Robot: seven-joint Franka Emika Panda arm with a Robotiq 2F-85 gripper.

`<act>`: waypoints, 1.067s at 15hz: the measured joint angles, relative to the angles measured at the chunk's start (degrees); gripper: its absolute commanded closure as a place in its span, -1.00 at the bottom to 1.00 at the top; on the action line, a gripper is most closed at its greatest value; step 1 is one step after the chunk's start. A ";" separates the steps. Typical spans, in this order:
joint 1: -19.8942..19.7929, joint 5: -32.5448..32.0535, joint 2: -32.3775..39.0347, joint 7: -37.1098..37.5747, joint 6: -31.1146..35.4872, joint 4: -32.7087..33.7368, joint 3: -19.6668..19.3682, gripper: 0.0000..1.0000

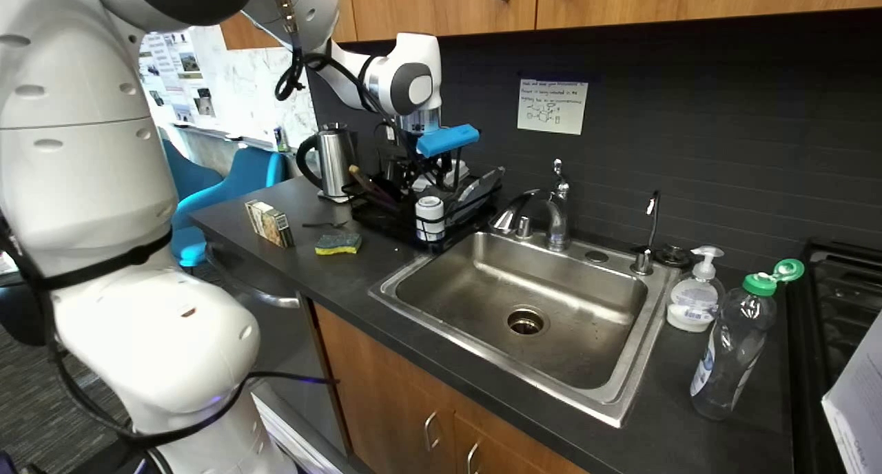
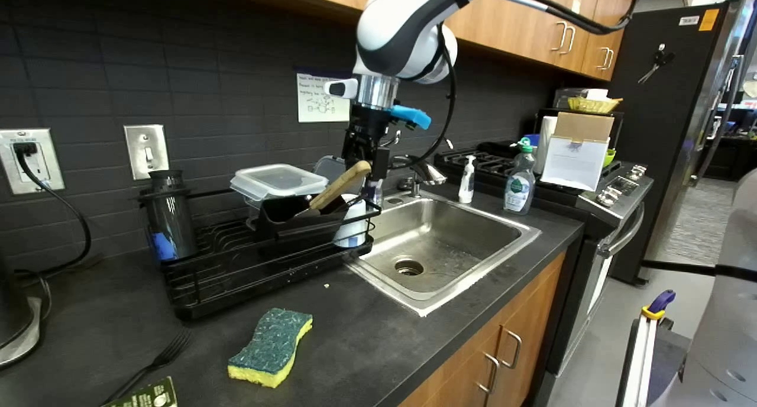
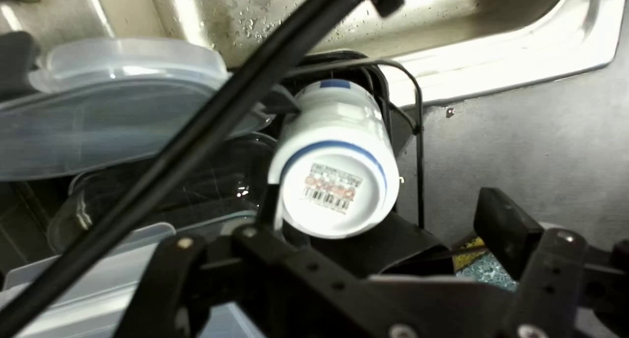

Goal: Move the white mug to the left side of the dishrack.

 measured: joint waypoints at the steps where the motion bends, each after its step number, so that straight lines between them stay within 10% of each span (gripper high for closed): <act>1: -0.08 0.00 0.45 -0.09 0.00 0.28 0.24 -1.00; 16: -1.92 0.00 3.50 -1.25 0.01 2.10 1.50 -1.00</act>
